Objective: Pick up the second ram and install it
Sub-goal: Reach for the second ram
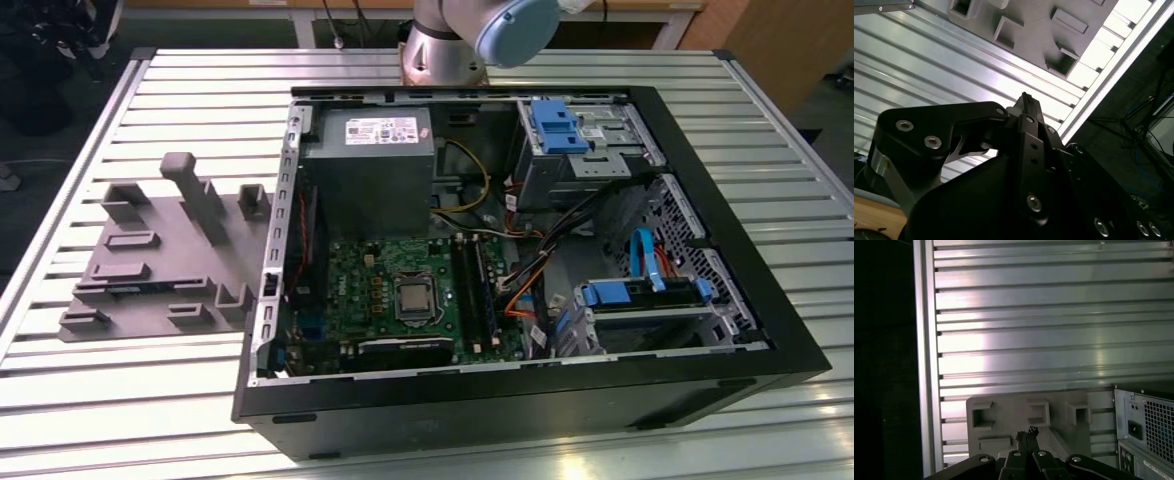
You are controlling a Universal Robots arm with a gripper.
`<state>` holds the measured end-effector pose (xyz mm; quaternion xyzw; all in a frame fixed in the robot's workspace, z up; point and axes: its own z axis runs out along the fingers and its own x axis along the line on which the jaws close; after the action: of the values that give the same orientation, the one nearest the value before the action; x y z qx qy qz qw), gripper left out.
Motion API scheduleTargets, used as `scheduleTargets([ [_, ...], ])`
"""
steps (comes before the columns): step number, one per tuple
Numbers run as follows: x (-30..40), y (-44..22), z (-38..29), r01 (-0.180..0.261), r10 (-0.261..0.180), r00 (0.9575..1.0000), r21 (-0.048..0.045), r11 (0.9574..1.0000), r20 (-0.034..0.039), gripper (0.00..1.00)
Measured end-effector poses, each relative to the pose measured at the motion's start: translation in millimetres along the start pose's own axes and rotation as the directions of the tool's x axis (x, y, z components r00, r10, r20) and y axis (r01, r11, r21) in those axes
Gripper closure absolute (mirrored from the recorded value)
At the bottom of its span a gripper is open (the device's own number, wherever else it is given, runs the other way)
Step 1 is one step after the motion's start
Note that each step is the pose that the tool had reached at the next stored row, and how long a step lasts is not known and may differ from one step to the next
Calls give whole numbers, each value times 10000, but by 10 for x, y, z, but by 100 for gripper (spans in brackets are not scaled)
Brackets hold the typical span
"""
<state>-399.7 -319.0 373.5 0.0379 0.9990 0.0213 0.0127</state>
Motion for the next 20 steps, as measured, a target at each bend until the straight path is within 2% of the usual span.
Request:
scheduleTargets([
  [20, -3, -67, -3, 0, 0, 10000, 0, 10000, 0, 89],
])
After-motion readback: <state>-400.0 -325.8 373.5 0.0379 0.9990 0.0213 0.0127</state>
